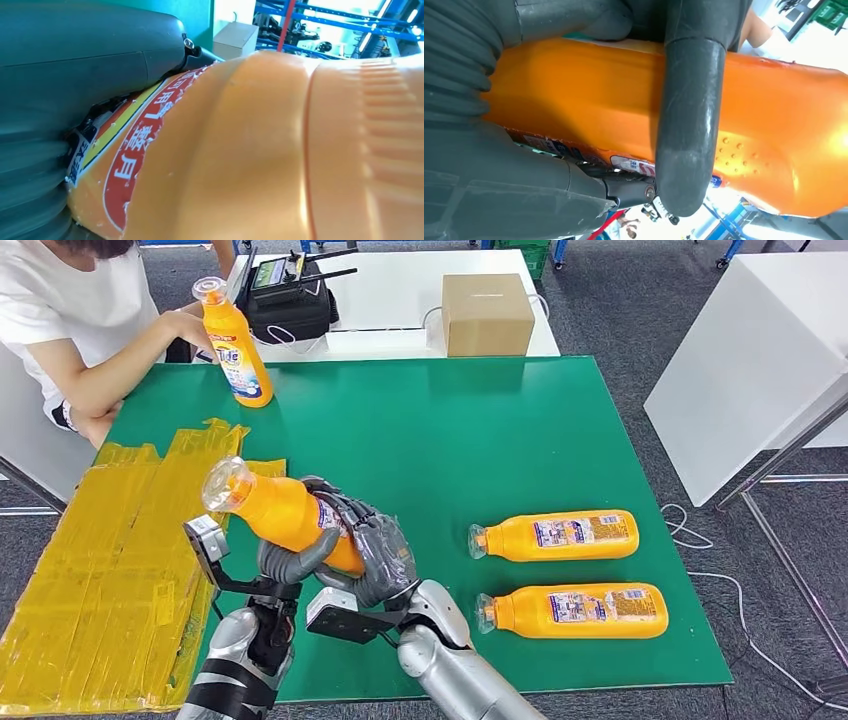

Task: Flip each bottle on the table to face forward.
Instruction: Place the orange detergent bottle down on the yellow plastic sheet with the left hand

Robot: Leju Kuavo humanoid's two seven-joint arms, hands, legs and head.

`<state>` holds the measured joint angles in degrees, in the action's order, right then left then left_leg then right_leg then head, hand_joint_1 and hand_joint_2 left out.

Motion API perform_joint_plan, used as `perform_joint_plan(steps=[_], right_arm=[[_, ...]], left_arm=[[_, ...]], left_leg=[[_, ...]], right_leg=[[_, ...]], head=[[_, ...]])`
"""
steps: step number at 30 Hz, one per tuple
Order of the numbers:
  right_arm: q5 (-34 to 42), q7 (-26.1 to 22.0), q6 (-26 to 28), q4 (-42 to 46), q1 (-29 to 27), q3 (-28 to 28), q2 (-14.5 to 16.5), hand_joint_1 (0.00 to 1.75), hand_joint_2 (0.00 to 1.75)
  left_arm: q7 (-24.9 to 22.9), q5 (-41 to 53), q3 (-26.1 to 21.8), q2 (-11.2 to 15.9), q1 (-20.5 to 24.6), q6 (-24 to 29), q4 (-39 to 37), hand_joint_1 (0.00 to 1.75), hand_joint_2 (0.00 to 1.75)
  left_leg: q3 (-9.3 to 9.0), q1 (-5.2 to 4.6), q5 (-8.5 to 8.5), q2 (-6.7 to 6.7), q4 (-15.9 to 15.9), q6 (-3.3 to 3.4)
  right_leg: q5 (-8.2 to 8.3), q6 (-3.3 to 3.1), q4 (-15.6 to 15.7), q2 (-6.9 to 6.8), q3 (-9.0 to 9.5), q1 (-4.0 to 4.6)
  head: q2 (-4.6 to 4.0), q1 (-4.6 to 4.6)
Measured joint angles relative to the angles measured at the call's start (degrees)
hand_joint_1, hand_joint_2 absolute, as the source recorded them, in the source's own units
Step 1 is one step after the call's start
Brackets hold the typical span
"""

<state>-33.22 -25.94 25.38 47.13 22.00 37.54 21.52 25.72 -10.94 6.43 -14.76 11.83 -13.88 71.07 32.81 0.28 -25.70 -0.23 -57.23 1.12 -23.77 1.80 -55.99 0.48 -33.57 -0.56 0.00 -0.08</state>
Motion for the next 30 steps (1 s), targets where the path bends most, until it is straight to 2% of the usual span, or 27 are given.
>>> perform_joint_plan(steps=[3, 4, 13, 17, 20, 25, 30], right_arm=[[-0.18, -0.17, -0.13, 0.76, -0.46, -0.79, 0.15, 0.32, 1.75], [-0.19, -0.24, -0.31, 1.03, -0.64, -0.99, 0.16, 0.02, 1.75], [-0.19, -0.64, -2.68, 3.33, -1.64, -2.15, -0.04, 0.00, 1.75], [-0.06, -1.08, -11.37, 17.29, -7.91, -7.05, -1.58, 0.00, 1.75], [1.82, -0.14, -14.52, 24.42, -10.69, -9.16, -2.09, 0.00, 1.75], [5.25, 2.07, -17.83, 32.36, -13.74, -12.77, -2.75, 0.00, 1.75], [6.52, 2.33, -18.23, 36.85, -15.49, -15.88, -3.56, 0.00, 1.75]], left_arm=[[-0.08, 0.10, 0.00, -0.22, 0.01, 0.04, 0.28, 1.75, 1.75], [-0.05, 0.27, -0.01, -0.27, 0.02, 0.20, 0.39, 1.75, 1.75], [0.40, 2.27, -0.07, -0.35, 0.04, 2.03, 1.33, 1.75, 1.75], [1.79, 9.55, -3.89, -0.31, 0.59, 10.86, 4.61, 1.75, 1.75], [2.92, 14.75, -5.76, -0.30, 0.60, 15.69, 6.22, 1.75, 1.75], [5.00, 24.51, -9.32, -0.30, 0.90, 25.41, 8.94, 1.75, 1.75], [6.17, 34.07, -12.34, -0.17, 1.02, 32.81, 10.11, 1.75, 1.75]], left_leg=[[0.00, 0.00, 0.00, 0.00, 0.00, 0.00], [0.00, 0.00, 0.00, 0.00, 0.00, 0.00], [0.02, 0.00, 0.00, -0.01, 0.00, 0.00], [0.05, 0.01, -0.02, -0.08, 0.00, -0.03], [0.10, 0.02, -0.01, -0.16, 0.00, -0.04], [0.10, 0.01, -0.02, -0.07, 0.00, -0.04], [0.10, 0.00, -0.02, -0.08, 0.00, -0.04]], right_leg=[[0.00, 0.00, 0.00, 0.00, 0.00, 0.00], [0.00, 0.00, 0.00, 0.00, 0.00, 0.00], [0.00, 0.00, 0.00, -0.01, -0.01, 0.00], [0.00, 0.00, 0.00, -0.05, -0.07, 0.01], [-0.01, -0.01, -0.01, -0.13, -0.08, 0.02], [-0.01, -0.01, 0.00, -0.10, -0.08, 0.00], [-0.01, 0.00, 0.00, -0.11, -0.07, 0.00]], head=[[0.00, -0.01], [0.00, -0.01], [0.00, 0.00], [0.00, 0.00], [0.00, 0.02], [0.00, 0.01], [0.00, 0.01]])
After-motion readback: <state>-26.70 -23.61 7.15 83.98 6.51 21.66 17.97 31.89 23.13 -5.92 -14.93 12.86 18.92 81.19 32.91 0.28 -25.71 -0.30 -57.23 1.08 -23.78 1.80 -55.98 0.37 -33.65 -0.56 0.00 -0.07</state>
